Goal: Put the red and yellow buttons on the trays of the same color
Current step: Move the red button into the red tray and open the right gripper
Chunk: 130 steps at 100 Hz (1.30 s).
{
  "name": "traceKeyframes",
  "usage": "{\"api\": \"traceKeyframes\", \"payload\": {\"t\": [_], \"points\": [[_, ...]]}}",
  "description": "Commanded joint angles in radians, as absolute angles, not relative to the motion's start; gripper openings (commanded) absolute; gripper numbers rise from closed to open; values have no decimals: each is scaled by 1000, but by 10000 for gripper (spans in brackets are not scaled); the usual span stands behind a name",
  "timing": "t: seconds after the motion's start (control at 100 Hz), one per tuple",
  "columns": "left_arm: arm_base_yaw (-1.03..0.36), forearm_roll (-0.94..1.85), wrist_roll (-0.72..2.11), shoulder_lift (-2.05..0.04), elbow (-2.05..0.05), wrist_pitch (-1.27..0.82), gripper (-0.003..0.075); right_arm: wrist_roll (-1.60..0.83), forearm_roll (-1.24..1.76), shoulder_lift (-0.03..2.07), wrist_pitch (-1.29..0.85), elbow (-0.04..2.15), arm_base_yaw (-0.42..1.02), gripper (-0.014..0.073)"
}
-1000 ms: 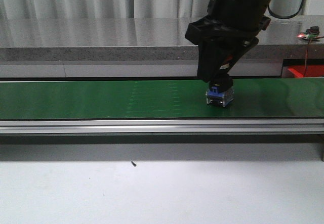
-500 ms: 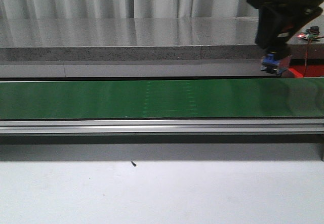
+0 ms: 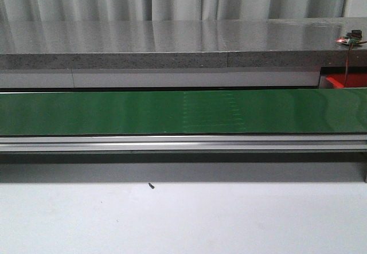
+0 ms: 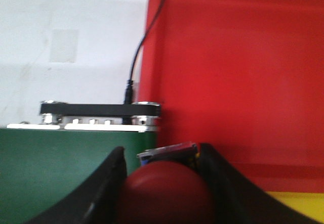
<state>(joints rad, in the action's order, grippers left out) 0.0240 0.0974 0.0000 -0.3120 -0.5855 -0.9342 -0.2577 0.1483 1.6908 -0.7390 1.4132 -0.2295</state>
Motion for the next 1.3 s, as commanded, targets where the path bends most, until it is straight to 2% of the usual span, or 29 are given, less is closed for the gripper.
{"api": "traceKeyframes", "payload": {"t": [0.0,0.49,0.91,1.0,1.15,1.18,1.22,1.29], "points": [[15,111,0,-323,-608,-872,-20,-241,157,1666,-677,1446,-270,134],[15,111,0,-323,-608,-872,-20,-241,275,1848,-457,1446,-307,134],[15,111,0,-323,-608,-872,-20,-241,284,1931,-461,1446,-307,140],[15,111,0,-323,-608,-872,-20,-241,286,1931,-467,1446,-307,208],[15,111,0,-323,-608,-872,-20,-241,286,1931,-463,1446,-307,491],[15,111,0,-323,-608,-872,-20,-241,286,1931,-462,1446,-307,522],[15,111,0,-323,-608,-872,-20,-241,286,1930,-462,1446,-307,539],[15,111,0,-323,-608,-872,-20,-241,286,1923,-463,1446,-307,518]]}}
